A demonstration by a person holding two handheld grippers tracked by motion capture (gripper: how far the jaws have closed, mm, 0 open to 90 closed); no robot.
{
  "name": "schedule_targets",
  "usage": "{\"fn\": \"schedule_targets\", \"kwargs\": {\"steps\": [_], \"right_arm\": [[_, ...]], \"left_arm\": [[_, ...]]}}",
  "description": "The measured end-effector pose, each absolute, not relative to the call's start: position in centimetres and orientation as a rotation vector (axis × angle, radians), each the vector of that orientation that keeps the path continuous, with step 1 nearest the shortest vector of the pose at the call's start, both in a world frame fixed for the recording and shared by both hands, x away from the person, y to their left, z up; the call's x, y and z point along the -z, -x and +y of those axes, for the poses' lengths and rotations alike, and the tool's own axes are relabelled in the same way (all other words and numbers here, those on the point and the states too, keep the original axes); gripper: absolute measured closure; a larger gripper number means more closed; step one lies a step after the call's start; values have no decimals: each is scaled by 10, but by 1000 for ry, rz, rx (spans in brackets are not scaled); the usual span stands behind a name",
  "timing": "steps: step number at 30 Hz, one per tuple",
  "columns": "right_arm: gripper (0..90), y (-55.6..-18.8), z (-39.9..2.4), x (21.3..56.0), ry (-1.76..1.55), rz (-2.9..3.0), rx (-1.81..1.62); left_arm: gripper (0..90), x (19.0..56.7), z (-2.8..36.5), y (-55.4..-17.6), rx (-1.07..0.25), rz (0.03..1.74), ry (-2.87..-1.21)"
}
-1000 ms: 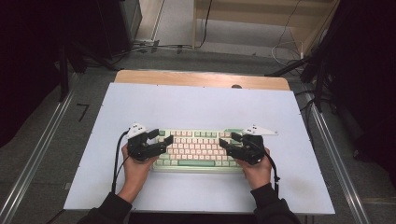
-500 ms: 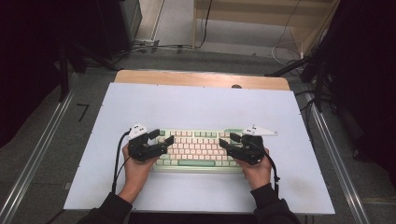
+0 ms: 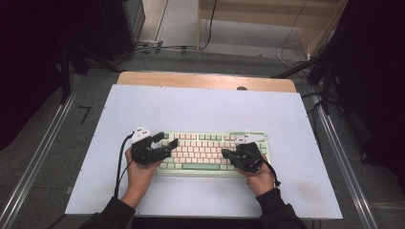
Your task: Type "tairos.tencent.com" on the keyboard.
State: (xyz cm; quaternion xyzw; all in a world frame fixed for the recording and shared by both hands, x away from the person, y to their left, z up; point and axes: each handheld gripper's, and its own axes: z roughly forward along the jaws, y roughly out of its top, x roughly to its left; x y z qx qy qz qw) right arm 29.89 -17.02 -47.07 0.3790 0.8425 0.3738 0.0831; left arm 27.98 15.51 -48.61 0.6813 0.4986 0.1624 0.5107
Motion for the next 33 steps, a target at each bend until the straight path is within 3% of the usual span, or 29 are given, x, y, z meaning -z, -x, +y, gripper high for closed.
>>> {"fn": "schedule_targets", "kwargs": {"steps": [33], "right_arm": [[873, -302, -175, 479, -1168, 2598, -1069]], "left_arm": [[327, 487, 153, -280, -381, 1191, -1647]]}}
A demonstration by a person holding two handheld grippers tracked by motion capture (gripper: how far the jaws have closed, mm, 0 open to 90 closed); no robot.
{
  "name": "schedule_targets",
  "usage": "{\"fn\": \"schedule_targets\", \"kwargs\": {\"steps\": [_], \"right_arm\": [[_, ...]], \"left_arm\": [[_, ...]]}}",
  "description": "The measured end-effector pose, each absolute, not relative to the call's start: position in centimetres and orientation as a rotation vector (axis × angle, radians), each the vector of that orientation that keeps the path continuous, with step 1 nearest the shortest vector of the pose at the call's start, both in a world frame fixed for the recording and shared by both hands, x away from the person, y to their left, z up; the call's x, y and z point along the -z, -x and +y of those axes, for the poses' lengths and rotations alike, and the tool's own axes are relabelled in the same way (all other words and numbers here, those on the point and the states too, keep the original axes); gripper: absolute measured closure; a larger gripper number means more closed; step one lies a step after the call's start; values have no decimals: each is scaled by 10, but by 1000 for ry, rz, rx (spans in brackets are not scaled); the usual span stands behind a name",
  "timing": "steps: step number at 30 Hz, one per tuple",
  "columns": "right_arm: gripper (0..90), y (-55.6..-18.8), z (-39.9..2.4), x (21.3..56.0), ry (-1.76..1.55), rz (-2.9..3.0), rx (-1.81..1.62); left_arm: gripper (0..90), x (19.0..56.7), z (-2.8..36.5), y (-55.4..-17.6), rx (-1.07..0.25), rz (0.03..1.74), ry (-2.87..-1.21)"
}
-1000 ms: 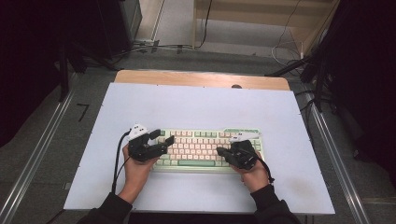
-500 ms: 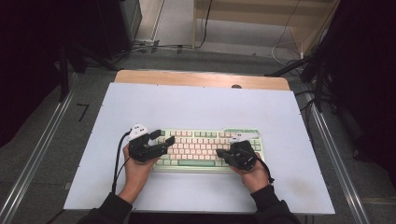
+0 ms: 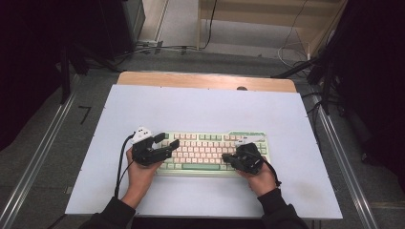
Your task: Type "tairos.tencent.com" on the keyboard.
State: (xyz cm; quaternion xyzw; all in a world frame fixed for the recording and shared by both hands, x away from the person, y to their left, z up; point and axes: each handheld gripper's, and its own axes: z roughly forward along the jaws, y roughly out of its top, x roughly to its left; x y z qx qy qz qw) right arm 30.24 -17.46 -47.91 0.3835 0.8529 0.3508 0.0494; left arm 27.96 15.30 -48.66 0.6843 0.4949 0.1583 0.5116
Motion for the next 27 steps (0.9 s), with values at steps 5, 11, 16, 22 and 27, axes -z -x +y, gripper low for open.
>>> {"fn": "schedule_targets", "kwargs": {"steps": [5, 11, 16, 22, 27], "right_arm": [[605, -299, -182, 468, -1160, 2479, -1251], [372, -300, -194, 462, -1245, 2309, -1383], [312, -305, -202, 465, -1331, 2277, -1383], [304, -307, -202, 467, -1347, 2277, -1371], [304, -307, -201, 467, -1354, 2278, -1363]], "left_arm": [[327, 487, 153, -280, -380, 1193, -1648], [334, 487, 153, -280, -380, 1190, -1656], [334, 487, 152, -280, -379, 1190, -1656], [335, 487, 152, -280, -380, 1191, -1655], [335, 488, 152, -280, -380, 1191, -1655]]}}
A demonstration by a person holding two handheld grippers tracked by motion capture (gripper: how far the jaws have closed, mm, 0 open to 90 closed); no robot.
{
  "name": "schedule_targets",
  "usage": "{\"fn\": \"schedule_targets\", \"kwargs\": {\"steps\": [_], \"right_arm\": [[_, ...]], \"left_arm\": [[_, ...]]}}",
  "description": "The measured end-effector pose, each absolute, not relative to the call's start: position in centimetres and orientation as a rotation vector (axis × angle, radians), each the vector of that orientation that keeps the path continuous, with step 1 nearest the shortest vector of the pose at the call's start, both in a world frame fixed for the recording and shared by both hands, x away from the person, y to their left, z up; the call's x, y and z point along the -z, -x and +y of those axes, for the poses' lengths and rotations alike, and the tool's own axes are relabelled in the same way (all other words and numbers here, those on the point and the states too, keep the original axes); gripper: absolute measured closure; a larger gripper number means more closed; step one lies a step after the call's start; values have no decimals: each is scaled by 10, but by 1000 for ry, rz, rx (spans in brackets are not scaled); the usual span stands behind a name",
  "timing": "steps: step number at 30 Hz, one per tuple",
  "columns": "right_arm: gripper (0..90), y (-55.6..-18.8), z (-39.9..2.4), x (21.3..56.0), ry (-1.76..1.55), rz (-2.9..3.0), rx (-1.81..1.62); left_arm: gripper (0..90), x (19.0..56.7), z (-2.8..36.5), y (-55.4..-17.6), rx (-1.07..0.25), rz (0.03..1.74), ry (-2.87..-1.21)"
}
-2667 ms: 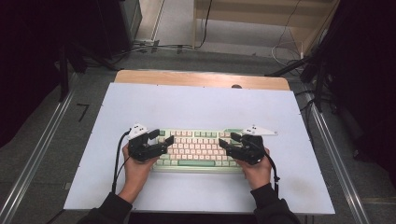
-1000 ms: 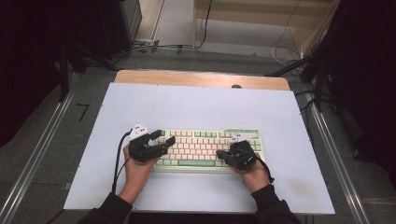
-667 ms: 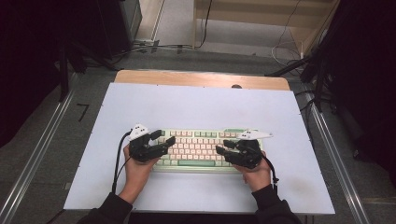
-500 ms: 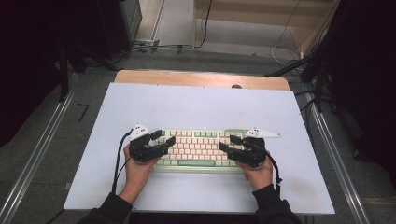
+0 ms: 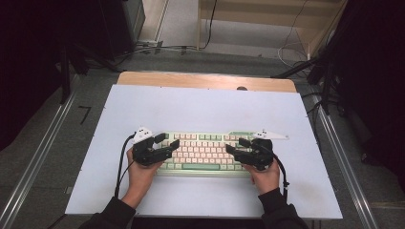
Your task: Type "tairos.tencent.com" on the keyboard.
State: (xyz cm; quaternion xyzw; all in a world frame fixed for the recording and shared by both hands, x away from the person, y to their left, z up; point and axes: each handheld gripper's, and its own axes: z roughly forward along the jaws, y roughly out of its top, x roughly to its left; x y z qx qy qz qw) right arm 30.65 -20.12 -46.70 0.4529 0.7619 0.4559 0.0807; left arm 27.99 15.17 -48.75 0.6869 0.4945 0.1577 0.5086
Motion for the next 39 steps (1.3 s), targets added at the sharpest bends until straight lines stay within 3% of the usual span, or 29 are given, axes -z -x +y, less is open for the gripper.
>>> {"fn": "schedule_targets", "kwargs": {"steps": [26, 39], "right_arm": [[304, -306, -198, 468, -1344, 2286, -1341], [305, -306, -198, 469, -1346, 2296, -1337]], "left_arm": [[353, 487, 147, -279, -366, 1171, -1665], [471, 484, 138, -280, -330, 1116, -1670]]}}
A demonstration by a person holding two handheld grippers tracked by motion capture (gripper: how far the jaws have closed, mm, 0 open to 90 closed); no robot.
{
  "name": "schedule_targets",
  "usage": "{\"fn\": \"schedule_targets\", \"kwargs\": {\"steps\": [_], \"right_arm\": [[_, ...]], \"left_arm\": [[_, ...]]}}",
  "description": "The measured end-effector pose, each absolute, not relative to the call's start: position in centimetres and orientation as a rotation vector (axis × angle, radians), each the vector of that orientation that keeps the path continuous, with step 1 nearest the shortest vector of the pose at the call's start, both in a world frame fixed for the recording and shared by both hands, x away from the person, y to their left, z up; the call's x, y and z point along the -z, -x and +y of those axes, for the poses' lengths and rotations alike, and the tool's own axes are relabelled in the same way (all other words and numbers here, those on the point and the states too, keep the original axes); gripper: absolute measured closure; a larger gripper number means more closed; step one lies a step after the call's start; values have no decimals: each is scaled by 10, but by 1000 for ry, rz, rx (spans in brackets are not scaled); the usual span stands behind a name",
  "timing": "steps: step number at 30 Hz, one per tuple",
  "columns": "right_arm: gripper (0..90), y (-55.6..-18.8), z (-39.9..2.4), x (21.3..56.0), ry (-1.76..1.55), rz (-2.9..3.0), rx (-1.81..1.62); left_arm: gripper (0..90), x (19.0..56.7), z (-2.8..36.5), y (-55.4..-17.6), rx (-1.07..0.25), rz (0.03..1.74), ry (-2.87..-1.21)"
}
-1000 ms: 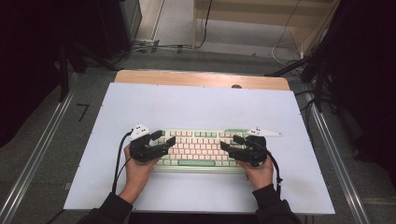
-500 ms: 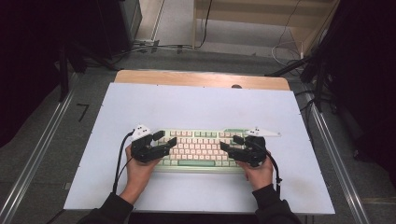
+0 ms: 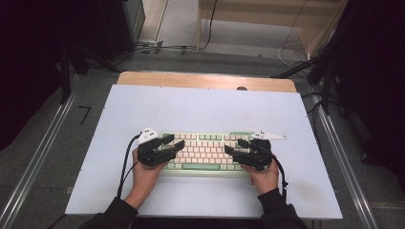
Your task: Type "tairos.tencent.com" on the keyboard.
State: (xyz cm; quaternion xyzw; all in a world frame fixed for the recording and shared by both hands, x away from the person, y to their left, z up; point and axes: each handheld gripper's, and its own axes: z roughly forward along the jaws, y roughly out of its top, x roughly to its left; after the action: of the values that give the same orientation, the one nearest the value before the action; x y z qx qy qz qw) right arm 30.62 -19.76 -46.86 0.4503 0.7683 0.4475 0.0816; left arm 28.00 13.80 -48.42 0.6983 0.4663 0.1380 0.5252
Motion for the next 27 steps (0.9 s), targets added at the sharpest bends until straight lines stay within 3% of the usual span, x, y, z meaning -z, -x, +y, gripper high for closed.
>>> {"fn": "schedule_targets", "kwargs": {"steps": [4, 8, 10, 20, 27], "right_arm": [[305, -307, -197, 469, -1347, 2297, -1339], [306, -306, -196, 470, -1345, 2303, -1332], [306, -306, -195, 470, -1343, 2306, -1334], [308, -306, -194, 470, -1339, 2309, -1332], [309, -306, -195, 470, -1342, 2309, -1333]], "left_arm": [[555, 482, 135, -282, -315, 1098, -1672], [828, 479, 129, -283, -285, 1038, -1702], [900, 477, 125, -284, -265, 1015, -1713], [900, 480, 94, -296, -203, 997, -1834], [900, 485, 81, -298, -235, 1018, -1911]]}}
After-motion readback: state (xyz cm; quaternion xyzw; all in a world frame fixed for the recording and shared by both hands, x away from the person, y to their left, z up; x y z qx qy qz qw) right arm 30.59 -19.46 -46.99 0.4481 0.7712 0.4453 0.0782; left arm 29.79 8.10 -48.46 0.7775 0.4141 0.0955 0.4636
